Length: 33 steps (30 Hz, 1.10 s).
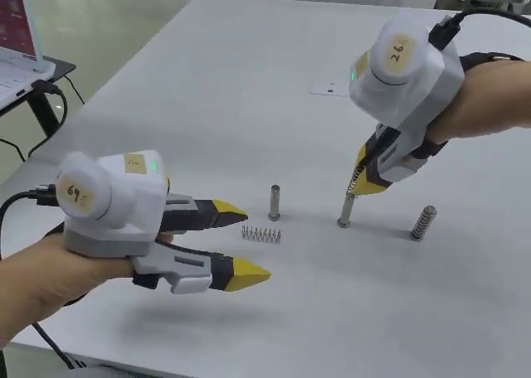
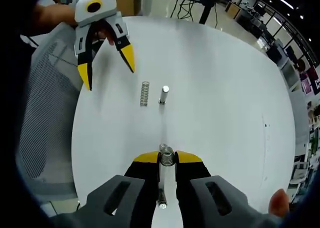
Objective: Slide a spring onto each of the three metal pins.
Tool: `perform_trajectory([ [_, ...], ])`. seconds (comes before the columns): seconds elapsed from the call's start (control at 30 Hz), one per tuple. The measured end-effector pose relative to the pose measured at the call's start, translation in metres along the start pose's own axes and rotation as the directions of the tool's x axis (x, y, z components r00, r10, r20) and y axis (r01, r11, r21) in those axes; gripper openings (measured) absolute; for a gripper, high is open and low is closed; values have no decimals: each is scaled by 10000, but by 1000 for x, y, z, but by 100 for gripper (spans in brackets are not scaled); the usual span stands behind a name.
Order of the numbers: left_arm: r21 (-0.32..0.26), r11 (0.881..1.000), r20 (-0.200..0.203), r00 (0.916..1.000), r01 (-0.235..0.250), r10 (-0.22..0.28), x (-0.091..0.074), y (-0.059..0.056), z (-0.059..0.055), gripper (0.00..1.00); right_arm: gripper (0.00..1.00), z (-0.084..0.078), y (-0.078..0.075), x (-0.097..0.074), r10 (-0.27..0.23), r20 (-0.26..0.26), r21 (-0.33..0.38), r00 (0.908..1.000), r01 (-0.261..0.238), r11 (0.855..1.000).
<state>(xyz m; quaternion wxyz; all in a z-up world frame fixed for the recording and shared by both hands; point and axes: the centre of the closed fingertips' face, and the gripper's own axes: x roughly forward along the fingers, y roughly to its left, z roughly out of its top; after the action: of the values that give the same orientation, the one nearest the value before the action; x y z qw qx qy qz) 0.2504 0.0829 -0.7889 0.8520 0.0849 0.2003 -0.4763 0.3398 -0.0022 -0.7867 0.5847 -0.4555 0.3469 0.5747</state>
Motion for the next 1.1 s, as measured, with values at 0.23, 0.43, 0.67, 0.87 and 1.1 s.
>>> perform_trajectory([
  [0.23, -14, 10000, -12, 10000, 13, -13, 0, 0, -1, 44, 9, -1, -1, 9, 152, -138, 47, 9998, -151, 9999],
  [0.43, -16, 10000, -32, 10000, 21, -21, 0, 0, -1, 43, 9, -4, 2, 15, 291, -255, 143, 9993, -287, 9995],
  [0.67, 7, 10000, -51, 10000, 42, -42, 1, -1, -1, 43, 9, -9, 4, 24, 343, -359, 274, 9988, -333, 9991],
  [0.87, 0, 10000, -62, 10000, 52, -52, 2, -1, -1, 43, 9, -11, 6, 31, 396, -393, 408, 9984, -380, 9984],
  [1.1, 6, 10000, -78, 10000, 52, -52, 2, -2, -1, 43, 9, -14, 10, 39, 425, -423, 479, 9982, -405, 9980],
])
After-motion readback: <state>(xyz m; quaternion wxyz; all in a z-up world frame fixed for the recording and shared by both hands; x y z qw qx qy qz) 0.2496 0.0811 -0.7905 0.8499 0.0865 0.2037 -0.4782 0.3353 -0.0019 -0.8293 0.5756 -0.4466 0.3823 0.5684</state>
